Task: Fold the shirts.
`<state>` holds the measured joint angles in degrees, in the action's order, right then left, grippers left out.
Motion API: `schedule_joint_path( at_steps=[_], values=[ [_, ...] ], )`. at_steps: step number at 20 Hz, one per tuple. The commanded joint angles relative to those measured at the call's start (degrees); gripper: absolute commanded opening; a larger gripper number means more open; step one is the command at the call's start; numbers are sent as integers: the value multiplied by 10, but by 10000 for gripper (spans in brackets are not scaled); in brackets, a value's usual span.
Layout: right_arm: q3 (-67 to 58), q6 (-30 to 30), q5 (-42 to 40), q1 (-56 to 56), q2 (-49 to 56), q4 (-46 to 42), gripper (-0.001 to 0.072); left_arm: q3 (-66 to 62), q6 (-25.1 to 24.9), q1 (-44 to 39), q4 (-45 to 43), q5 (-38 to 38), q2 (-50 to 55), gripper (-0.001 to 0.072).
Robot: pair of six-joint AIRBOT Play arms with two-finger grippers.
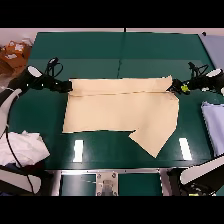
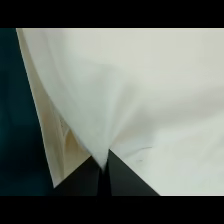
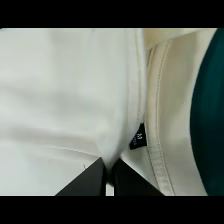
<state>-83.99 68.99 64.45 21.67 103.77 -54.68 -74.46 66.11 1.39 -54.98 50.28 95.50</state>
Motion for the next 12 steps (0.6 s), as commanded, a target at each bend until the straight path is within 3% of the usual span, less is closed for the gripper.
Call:
schedule_joint_path(
  at_steps=[1,2,3,4,5,7,8,9,10,12],
  values=[
    [-7,26,24,-1,0,-6,96,0,21,0,-2,21,-1,25],
    [-17,33,41,0,-1,-18,100,-2,25,3,-5,43,-2,72],
    [-30,50,61,2,-2,-42,178,-9,30,7,-5,74,-2,362],
    [-43,77,80,3,-5,-70,303,-19,45,13,-8,105,-2,564],
    [-59,106,107,6,-10,-99,333,-34,66,22,-8,141,-2,577],
    [-82,150,162,11,-28,-157,326,-76,109,47,-8,223,-2,577],
    [-82,165,179,14,-44,-179,222,-100,131,61,-8,276,-2,574],
    [-80,174,196,16,-62,-194,87,-123,151,75,-8,333,-2,359],
    [-73,181,207,17,-81,-202,24,-136,153,83,-8,378,-6,55],
    [-33,193,214,17,-132,-202,23,-134,161,86,-35,414,-34,21]
  ],
)
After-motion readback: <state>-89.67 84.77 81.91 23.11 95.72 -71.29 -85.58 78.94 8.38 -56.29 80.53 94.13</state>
